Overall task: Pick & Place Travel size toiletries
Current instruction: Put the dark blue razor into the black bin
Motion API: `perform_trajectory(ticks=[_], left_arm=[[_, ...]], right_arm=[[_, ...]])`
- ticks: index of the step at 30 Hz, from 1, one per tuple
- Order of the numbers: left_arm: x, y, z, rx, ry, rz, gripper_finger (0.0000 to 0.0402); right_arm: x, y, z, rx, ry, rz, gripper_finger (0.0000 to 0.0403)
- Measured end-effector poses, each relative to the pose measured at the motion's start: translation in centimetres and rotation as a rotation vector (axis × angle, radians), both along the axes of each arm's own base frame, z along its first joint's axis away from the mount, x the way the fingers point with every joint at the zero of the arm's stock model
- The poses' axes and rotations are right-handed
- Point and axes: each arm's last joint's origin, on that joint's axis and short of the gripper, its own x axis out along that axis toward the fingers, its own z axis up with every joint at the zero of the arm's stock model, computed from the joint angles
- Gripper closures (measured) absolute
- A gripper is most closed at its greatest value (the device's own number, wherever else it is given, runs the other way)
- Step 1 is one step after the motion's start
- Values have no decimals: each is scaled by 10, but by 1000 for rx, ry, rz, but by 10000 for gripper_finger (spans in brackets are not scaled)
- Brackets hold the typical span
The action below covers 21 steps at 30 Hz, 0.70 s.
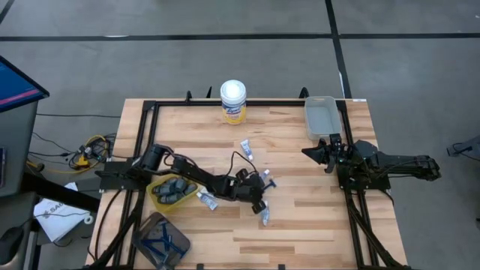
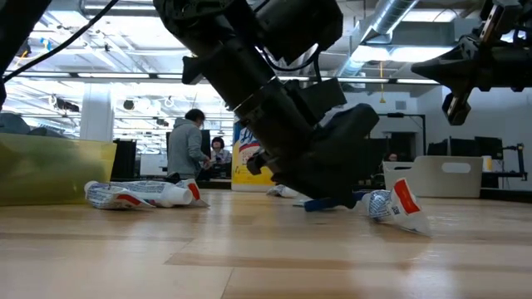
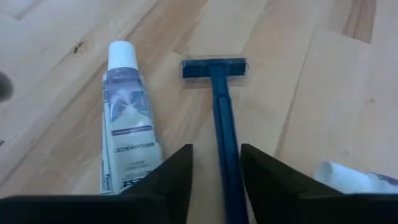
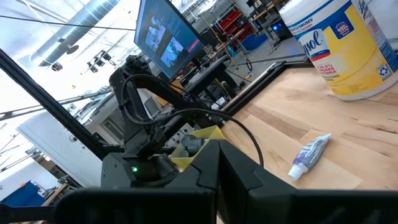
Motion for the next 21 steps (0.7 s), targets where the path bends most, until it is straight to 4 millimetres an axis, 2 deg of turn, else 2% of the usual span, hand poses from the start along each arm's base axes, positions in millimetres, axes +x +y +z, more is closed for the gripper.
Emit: perform_trajectory(ticks=[11,17,21], left_arm=[[0,2,1,-28,10,-6,374],[1,1,8,-63,-22,-30,377],[0,-1,35,-74,-87,-48,377]], right_arm=[[0,0,0,0,0,0,403],[0,0,0,0,0,0,403],[0,0,0,0,-1,0,403]])
